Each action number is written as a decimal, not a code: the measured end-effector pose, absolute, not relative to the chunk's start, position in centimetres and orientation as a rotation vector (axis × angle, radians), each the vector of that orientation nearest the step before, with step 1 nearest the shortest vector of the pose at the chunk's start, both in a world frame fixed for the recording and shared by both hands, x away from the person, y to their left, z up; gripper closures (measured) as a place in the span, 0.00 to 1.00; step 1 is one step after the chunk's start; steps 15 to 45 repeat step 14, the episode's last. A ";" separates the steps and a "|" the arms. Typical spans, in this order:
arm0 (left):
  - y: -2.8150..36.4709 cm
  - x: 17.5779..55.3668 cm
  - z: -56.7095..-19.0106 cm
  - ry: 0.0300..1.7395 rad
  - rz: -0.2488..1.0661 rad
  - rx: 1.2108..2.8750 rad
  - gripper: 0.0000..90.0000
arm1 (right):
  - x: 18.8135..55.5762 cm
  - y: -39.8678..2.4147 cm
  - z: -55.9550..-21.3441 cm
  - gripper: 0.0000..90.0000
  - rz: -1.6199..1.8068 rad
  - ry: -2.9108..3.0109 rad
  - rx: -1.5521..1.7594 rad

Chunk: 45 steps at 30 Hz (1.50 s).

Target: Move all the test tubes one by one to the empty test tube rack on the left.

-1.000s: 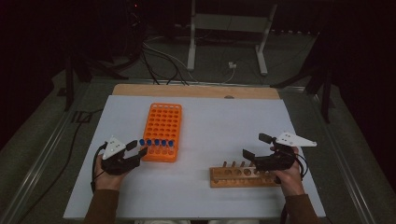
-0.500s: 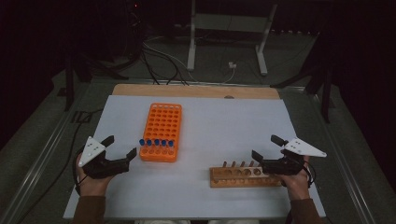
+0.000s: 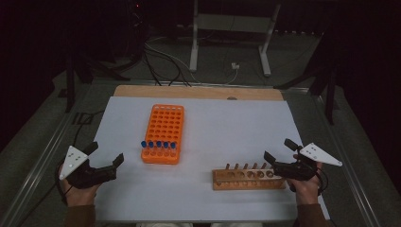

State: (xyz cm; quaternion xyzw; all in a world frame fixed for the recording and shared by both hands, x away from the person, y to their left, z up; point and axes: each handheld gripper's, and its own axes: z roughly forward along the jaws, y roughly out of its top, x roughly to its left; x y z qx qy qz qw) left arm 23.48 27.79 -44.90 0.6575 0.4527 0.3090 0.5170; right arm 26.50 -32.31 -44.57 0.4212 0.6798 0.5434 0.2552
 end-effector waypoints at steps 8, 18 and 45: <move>28.1 23.5 -45.1 1.108 0.759 1.575 0.01 | 26.2 -33.1 -44.8 0.01 1.452 1.810 1.175; 28.0 23.6 -45.2 1.113 0.760 1.575 0.01 | 26.1 -33.1 -44.9 0.01 1.445 1.809 1.179; 28.0 23.6 -45.2 1.113 0.760 1.575 0.01 | 26.1 -33.1 -44.9 0.01 1.445 1.809 1.179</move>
